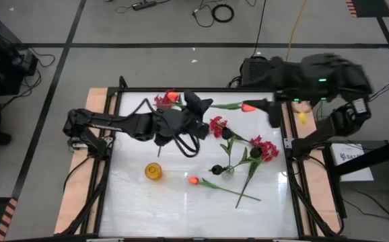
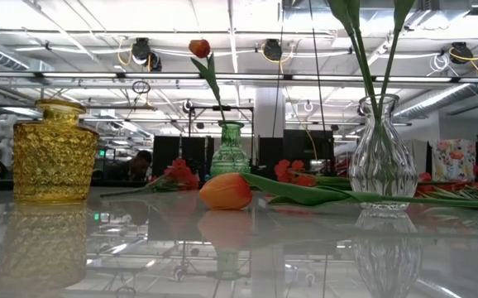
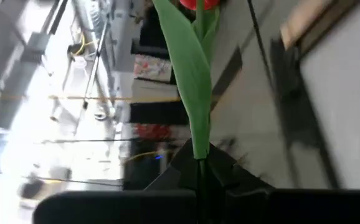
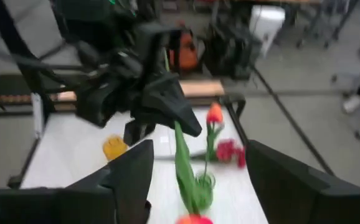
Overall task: Sort flowers into vase by color
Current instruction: Put the right orange flower into the green vase
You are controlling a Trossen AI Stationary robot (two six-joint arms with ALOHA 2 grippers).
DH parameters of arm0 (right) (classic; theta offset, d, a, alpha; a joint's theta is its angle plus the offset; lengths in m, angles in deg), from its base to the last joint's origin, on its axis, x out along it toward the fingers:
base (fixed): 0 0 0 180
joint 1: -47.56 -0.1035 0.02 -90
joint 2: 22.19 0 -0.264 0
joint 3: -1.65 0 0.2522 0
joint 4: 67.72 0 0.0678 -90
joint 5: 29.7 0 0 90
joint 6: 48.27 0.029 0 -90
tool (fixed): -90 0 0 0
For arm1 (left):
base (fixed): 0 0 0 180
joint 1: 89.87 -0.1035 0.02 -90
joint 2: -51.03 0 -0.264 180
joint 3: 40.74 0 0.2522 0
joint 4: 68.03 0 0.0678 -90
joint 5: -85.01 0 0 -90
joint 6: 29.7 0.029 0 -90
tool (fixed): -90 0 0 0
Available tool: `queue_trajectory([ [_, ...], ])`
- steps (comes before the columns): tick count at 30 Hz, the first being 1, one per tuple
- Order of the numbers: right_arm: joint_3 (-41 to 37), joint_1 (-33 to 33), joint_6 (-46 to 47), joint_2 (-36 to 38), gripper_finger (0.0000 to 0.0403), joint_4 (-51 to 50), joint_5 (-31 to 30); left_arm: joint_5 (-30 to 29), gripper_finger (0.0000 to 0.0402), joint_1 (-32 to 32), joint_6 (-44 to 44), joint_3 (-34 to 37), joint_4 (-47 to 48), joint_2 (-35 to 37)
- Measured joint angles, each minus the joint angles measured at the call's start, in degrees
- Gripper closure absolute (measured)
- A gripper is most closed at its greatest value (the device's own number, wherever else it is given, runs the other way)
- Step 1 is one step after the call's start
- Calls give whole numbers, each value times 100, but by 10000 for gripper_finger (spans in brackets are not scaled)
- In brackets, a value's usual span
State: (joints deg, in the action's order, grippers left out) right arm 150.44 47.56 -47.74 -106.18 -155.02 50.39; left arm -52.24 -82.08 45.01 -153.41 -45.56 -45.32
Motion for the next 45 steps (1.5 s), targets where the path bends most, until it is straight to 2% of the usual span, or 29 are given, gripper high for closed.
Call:
queue_trajectory([
  [6,4,-124,-264,258,161,237,-72,1447,401,-245,-2158,1,-18,747],
  [12,4,-124,-699,31,176,660,-53,3613,401,-983,-4600,-7,189,1454],
  [14,-35,-124,-827,-137,181,816,-37,4168,401,-1208,-5184,-10,238,1498],
  [17,-413,-124,-1057,-334,189,1477,90,4605,401,-1337,-5622,70,323,1477],
  [21,-1354,-120,-1223,-405,199,2736,635,4697,401,-1250,-5852,317,246,1468],
  [24,-2330,-133,-1199,-241,205,3308,878,4529,401,-1076,-5925,438,269,1568],
  [29,-4111,-163,-1219,321,210,5250,863,4423,401,-952,-5937,815,-86,2033],
  [33,-5132,-115,-1329,803,211,6725,816,4497,401,-953,-6025,1550,-739,2278],
  [37,-5580,-59,-1337,955,211,7697,813,4629,402,-953,-6085,2188,-1574,2324],
  [41,-5578,-41,-1278,971,211,7917,971,4687,402,-953,-6081,2469,-2149,2205],
  [45,-5578,-43,-1268,968,211,8009,1169,4740,402,-953,-6043,2493,-2304,2036],
])
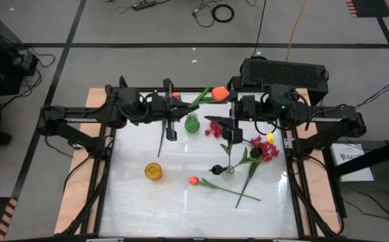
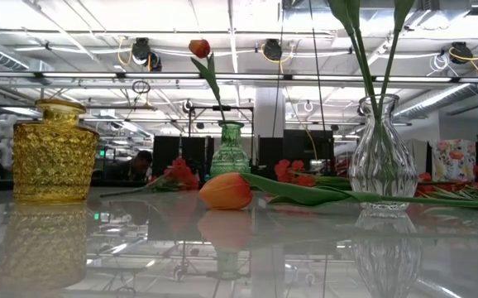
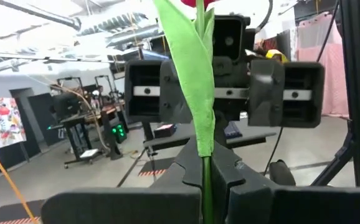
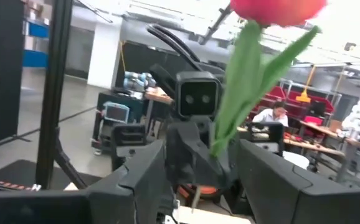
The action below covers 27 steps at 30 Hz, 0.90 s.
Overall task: Sort flowers into vase by color
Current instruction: Put the right orange flower into the green vase
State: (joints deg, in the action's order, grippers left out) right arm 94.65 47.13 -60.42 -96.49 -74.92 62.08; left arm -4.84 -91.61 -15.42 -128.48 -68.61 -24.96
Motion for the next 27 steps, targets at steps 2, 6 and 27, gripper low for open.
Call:
queue_trajectory([
  [2,0,0,55,0,211,107,10,118,402,-2,-1,-4,-157,-69],
  [6,0,2,92,0,211,322,59,180,402,0,3,-4,-224,-163],
  [27,0,118,392,-42,211,568,264,430,402,81,427,-7,-549,-189],
])
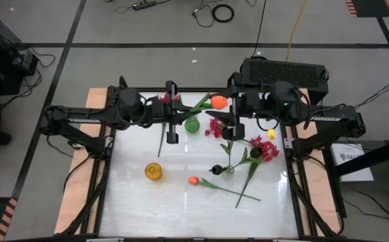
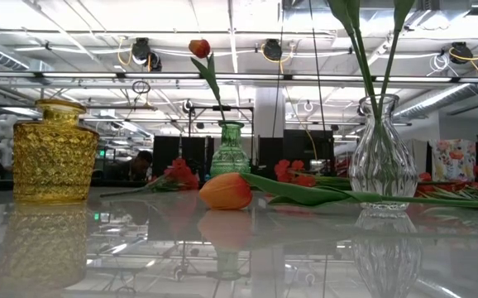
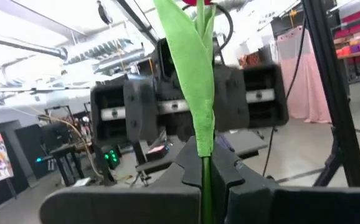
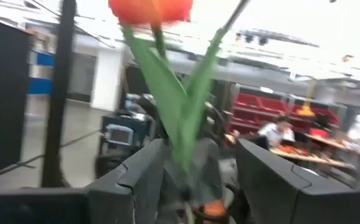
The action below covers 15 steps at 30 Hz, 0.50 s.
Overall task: Sort flowers into vase by color
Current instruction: Put the right orange flower into the green vase
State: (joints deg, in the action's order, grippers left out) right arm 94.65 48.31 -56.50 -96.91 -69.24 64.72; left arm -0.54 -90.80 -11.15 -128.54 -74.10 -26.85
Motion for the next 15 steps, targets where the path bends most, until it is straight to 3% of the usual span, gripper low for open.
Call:
queue_trajectory([
  [3,2,-2,7,-5,211,50,314,0,402,-22,-4,0,-25,-74],
  [15,4,4,29,-112,211,201,347,-2,402,-22,-10,-4,-126,-276],
])
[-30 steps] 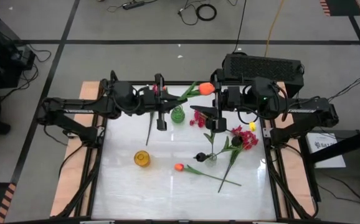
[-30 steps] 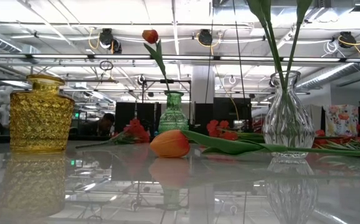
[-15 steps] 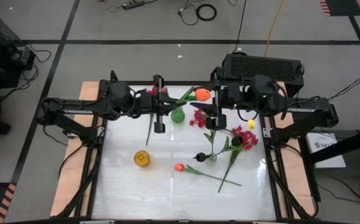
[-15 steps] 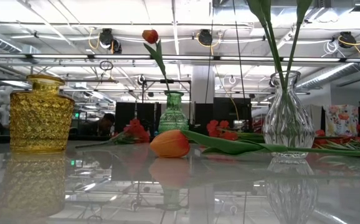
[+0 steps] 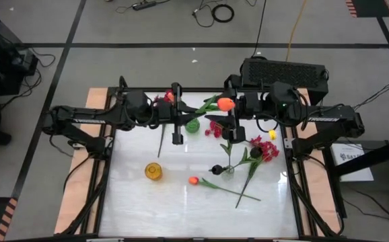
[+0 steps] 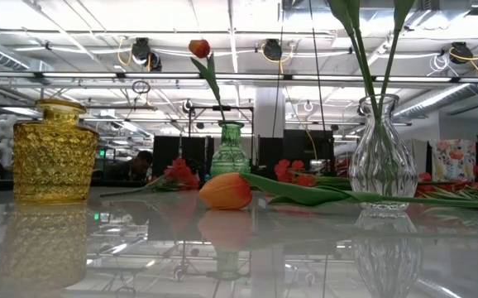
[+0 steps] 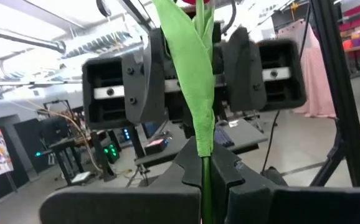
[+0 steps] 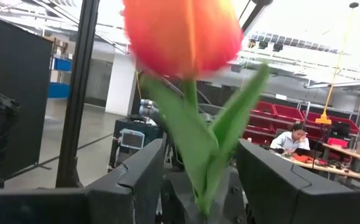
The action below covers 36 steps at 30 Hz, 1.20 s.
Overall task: Sort flowers into vase by color
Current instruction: Put the right orange flower into the green vase
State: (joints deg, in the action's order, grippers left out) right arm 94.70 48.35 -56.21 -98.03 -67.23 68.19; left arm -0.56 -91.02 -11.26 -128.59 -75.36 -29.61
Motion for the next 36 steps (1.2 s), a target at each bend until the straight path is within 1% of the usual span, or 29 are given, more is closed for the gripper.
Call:
queue_trajectory([
  [2,0,0,32,-8,217,-1,-1,0,402,0,0,2,-55,-70],
  [5,0,0,47,-6,246,13,-1,-2,402,0,39,4,-88,-84],
  [12,0,0,130,-6,364,2,-34,-9,402,0,143,4,-93,-35],
  [14,0,0,128,-3,389,16,-49,-21,400,0,144,4,-110,-20],
  [17,0,0,129,-3,393,15,-91,-88,385,0,118,4,-80,-27],
  [19,0,0,130,26,393,-36,-189,-153,363,13,0,2,15,-22],
  [21,0,1,126,81,397,-69,-294,-152,333,15,-9,2,300,-20],
  [25,0,82,104,333,399,-260,-348,-233,255,17,-285,8,911,105],
  [28,0,210,104,570,399,-508,-353,-713,200,53,-313,4,1376,334],
  [31,0,392,104,828,400,-755,-351,-1460,162,98,-316,4,1845,541],
  [34,0,632,103,1097,400,-1011,-344,-2104,146,153,-565,2,2296,789],
  [36,0,807,86,1254,400,-1220,-328,-2294,145,167,-810,-2,2684,937],
])
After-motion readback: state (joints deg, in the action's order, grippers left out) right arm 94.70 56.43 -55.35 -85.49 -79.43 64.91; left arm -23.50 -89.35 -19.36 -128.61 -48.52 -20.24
